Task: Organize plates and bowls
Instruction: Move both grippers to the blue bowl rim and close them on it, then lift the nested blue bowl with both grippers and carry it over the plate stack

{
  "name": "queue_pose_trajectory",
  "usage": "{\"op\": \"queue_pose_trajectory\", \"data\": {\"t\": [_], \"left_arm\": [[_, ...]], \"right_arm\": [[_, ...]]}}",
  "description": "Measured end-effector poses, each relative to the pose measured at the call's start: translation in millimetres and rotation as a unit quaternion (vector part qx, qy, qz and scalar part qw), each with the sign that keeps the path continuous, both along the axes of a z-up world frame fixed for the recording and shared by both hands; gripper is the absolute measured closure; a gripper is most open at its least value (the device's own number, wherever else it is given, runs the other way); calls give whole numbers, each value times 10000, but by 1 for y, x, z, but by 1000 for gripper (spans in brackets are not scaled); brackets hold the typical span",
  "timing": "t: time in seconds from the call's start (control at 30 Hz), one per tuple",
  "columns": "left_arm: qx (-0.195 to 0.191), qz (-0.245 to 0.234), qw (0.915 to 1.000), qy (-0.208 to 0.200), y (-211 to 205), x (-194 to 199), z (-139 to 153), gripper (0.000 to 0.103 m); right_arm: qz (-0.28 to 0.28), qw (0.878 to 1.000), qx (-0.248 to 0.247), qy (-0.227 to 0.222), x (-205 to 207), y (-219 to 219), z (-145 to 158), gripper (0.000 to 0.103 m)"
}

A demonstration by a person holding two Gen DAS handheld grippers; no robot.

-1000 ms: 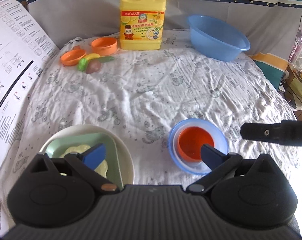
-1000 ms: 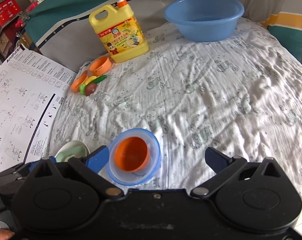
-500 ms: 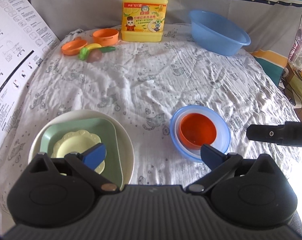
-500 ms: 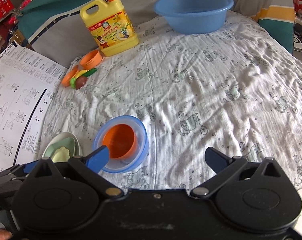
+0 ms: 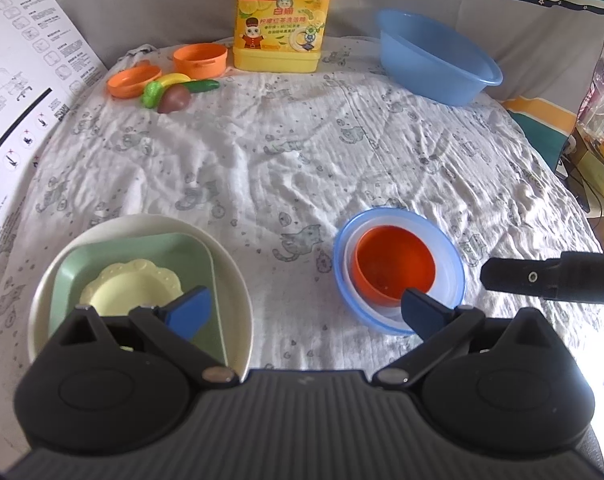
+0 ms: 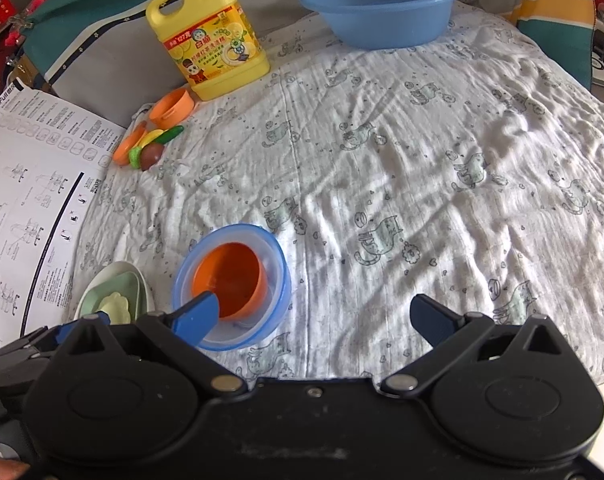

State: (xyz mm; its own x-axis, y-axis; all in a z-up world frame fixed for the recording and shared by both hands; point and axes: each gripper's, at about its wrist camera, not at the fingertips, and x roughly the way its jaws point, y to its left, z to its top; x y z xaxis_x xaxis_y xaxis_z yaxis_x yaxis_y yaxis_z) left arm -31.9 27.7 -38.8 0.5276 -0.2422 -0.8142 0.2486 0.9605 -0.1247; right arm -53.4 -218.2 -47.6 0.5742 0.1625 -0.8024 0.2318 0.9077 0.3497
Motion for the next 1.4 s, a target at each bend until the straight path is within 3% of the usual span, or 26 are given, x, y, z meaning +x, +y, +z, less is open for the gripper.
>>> {"op": "queue_pose_trajectory", "data": {"t": [0.5, 0.63, 0.93, 1.17, 1.4], "left_arm": [[-155, -237, 9996, 65, -15, 14, -10, 5], [-295, -246, 9992, 131, -14, 18, -12, 10], [-540, -339, 9972, 400, -16, 25, -23, 34], [-682, -467, 9951, 545, -23, 29, -28, 62], [-620, -391, 9954, 618, -23, 31, -27, 64]], "right_arm": [[53, 9997, 201, 113, 20, 4, -9, 0], [140, 9995, 228, 142, 25, 8, -9, 11], [382, 9984, 344, 245, 36, 19, -15, 42], [503, 9980, 254, 269, 43, 28, -20, 65], [542, 9982, 70, 234, 45, 32, -19, 68]]}}
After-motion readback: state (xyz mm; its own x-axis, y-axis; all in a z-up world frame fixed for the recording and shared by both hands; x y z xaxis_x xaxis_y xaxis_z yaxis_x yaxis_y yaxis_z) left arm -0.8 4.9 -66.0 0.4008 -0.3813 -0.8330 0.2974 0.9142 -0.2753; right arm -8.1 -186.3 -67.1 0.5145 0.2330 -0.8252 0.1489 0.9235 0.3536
